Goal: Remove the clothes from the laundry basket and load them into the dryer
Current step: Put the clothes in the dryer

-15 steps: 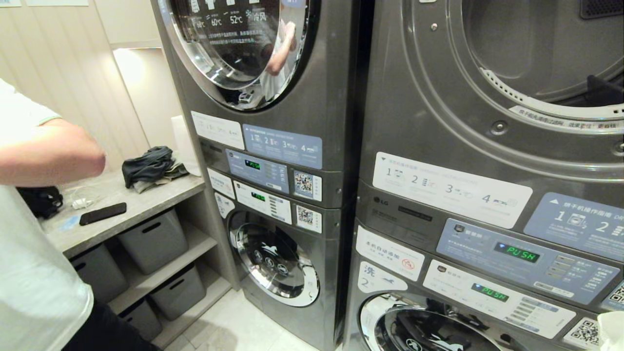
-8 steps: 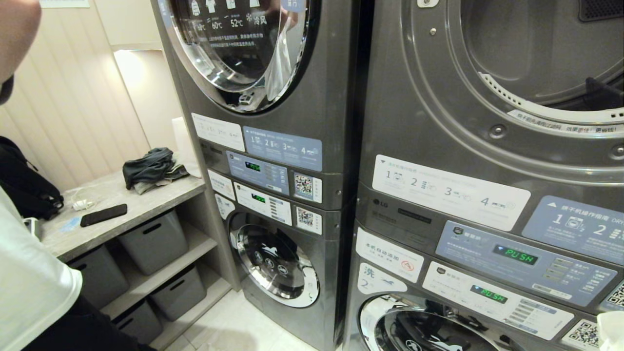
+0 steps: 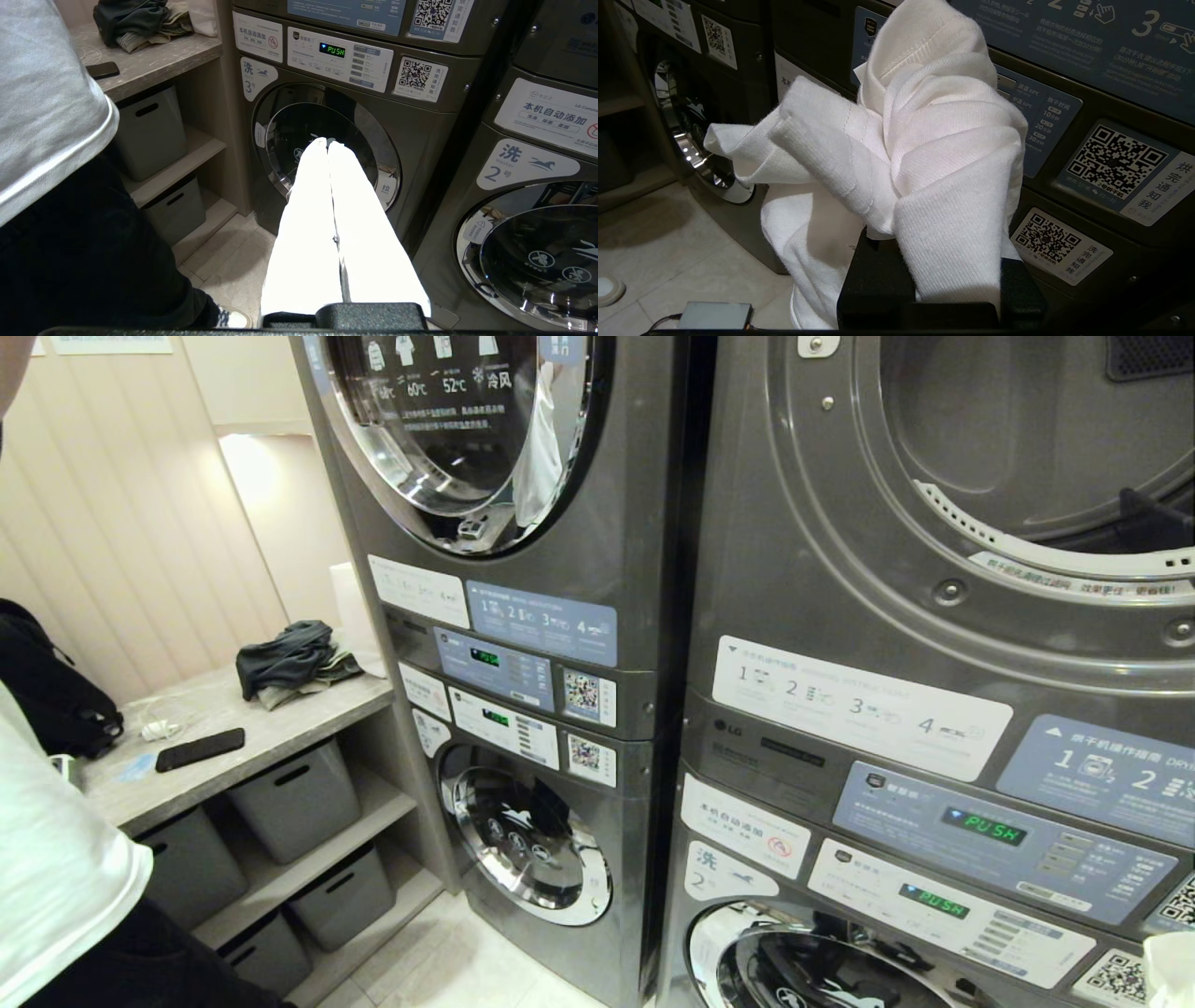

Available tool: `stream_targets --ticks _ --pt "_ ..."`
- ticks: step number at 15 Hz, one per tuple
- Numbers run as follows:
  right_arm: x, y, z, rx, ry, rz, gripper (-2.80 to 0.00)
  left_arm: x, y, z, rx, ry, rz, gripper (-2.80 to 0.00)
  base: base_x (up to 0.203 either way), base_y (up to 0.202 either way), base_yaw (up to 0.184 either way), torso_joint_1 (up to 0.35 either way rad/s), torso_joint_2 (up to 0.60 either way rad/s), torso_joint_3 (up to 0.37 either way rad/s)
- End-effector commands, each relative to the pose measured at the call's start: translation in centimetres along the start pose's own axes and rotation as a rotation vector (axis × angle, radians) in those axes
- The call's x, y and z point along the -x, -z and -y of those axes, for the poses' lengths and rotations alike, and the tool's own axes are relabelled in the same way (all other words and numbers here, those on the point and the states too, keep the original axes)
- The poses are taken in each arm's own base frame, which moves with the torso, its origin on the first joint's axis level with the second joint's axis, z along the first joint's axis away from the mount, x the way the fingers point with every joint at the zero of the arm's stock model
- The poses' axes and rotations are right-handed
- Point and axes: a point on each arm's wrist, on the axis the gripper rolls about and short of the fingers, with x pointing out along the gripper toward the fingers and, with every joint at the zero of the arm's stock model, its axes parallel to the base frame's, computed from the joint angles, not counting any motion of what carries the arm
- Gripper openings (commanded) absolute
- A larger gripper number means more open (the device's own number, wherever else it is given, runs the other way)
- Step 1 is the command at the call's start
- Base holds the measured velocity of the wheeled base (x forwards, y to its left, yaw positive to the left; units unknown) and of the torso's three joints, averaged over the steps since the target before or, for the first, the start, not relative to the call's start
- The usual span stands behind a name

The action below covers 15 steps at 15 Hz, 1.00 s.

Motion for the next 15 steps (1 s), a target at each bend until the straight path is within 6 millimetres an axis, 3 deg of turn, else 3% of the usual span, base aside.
stream_targets --ticks 1,5,7,9,11,13,15 --pt "0.0 0.0 0.0 -0.011 0.000 0.001 -2.80 0.0 0.0 0.0 0.001 -0.001 -0.001 -2.80 0.000 0.000 0.000 0.000 0.00 0.000" --pt "0.0 0.0 -0.1 0.019 -0.025 0.005 -2.80 0.0 0.0 0.0 -0.001 0.000 -0.001 -2.80 0.000 0.000 0.000 0.000 0.00 0.000" --pt "0.5 -1.9 0.3 0.025 -0.014 0.064 -2.80 0.0 0.0 0.0 0.001 0.000 -0.001 -2.80 0.000 0.000 0.000 0.000 0.00 0.000" --pt "0.9 -5.9 1.0 0.026 -0.006 0.103 -2.80 0.0 0.0 0.0 0.001 0.000 0.000 -2.80 0.000 0.000 0.000 0.000 0.00 0.000" --pt "-0.5 -11.5 2.0 0.024 -0.010 0.085 -2.80 0.0 0.0 0.0 0.001 0.000 0.000 -2.80 0.000 0.000 0.000 0.000 0.00 0.000" --pt "-3.9 -17.9 3.3 0.026 -0.010 0.088 -2.80 0.0 0.0 0.0 0.001 -0.001 0.000 -2.80 0.000 0.000 0.000 0.000 0.00 0.000" --pt "-9.1 -24.0 4.6 0.029 0.000 0.125 -2.80 0.0 0.0 0.0 0.001 -0.001 -0.001 -2.80 0.000 0.000 0.000 0.000 0.00 0.000"
